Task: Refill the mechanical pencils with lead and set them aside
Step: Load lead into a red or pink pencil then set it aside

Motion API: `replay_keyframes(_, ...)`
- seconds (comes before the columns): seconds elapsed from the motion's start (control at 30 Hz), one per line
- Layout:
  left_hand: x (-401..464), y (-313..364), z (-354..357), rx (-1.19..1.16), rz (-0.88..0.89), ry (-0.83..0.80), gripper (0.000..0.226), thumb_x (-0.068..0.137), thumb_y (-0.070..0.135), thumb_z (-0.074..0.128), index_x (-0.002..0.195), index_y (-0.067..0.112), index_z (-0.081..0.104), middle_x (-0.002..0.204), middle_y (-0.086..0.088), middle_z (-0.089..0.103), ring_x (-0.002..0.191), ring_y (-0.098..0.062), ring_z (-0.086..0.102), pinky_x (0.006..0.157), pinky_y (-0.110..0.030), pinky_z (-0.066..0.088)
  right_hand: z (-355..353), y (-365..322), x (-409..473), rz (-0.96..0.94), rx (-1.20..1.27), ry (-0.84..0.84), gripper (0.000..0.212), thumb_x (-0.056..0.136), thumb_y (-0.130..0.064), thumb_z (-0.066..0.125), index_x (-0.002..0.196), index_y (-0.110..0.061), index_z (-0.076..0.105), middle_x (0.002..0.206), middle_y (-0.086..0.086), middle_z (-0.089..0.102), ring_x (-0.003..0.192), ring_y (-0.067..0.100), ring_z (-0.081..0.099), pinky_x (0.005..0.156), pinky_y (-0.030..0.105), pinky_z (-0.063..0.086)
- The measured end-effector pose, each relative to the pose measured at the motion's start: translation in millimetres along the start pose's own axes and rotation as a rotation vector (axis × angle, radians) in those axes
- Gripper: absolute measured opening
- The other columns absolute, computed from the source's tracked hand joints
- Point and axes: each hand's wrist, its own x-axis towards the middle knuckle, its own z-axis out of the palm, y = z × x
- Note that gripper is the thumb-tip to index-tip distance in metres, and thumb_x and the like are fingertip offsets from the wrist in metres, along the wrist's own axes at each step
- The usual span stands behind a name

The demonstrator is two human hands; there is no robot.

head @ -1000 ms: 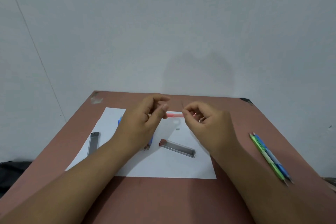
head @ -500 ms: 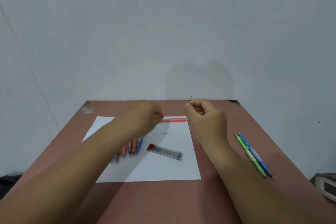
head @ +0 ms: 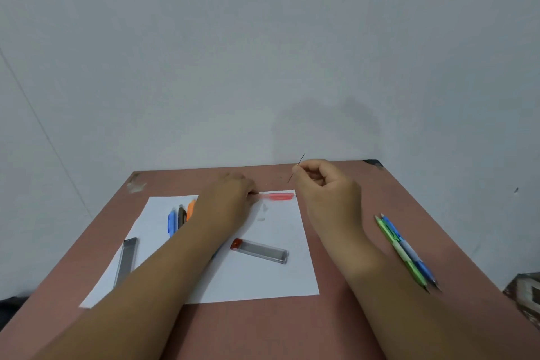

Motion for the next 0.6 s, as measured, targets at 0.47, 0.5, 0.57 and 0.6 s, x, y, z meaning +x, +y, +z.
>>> replay_keyframes(0.47, -10, 1, -32, -0.23, -0.169, 0.242, 0.016, 0.098, 0.029, 0.06, 0.111, 0.021, 0.065, 0.1, 0.009, 0.067, 0.088, -0.012, 0.06, 0.077, -0.033, 0.053, 4, -7, -14, -0.537, 0.003, 0.123, 0.004, 0.089, -0.008, 0.076, 0.092, -0.009, 0.079, 0.083, -0.006, 0.076, 0.079, 0.008, 0.072, 0.076, 0.018, 0.055)
replay_keyframes(0.5, -10, 2, -32, -0.237, -0.156, 0.248, 0.016, 0.097, 0.029, 0.061, 0.11, 0.021, 0.065, 0.098, 0.009, 0.067, 0.087, -0.012, 0.059, 0.075, -0.031, 0.052, 3, -8, -15, -0.58, -0.007, 0.117, 0.005, 0.089, -0.008, 0.076, 0.092, -0.008, 0.079, 0.084, -0.005, 0.076, 0.079, 0.008, 0.072, 0.076, 0.018, 0.055)
replay_keyframes(0.57, -12, 6, -31, -0.254, -0.118, 0.264, 0.013, 0.095, 0.026, 0.062, 0.107, 0.021, 0.065, 0.093, 0.011, 0.065, 0.082, -0.01, 0.055, 0.07, -0.026, 0.047, 2, -9, -19, -0.663, -0.03, 0.102, 0.006, 0.09, -0.007, 0.075, 0.093, -0.006, 0.079, 0.085, -0.003, 0.076, 0.079, 0.01, 0.072, 0.077, 0.018, 0.055)
replay_keyframes(0.6, -13, 7, -31, -0.264, -0.1, 0.276, 0.012, 0.095, 0.025, 0.063, 0.105, 0.021, 0.065, 0.092, 0.011, 0.065, 0.08, -0.009, 0.055, 0.068, -0.023, 0.044, 2, -10, -20, -0.696, -0.037, 0.094, 0.007, 0.09, -0.007, 0.074, 0.094, -0.005, 0.079, 0.085, -0.002, 0.076, 0.079, 0.01, 0.072, 0.077, 0.019, 0.056)
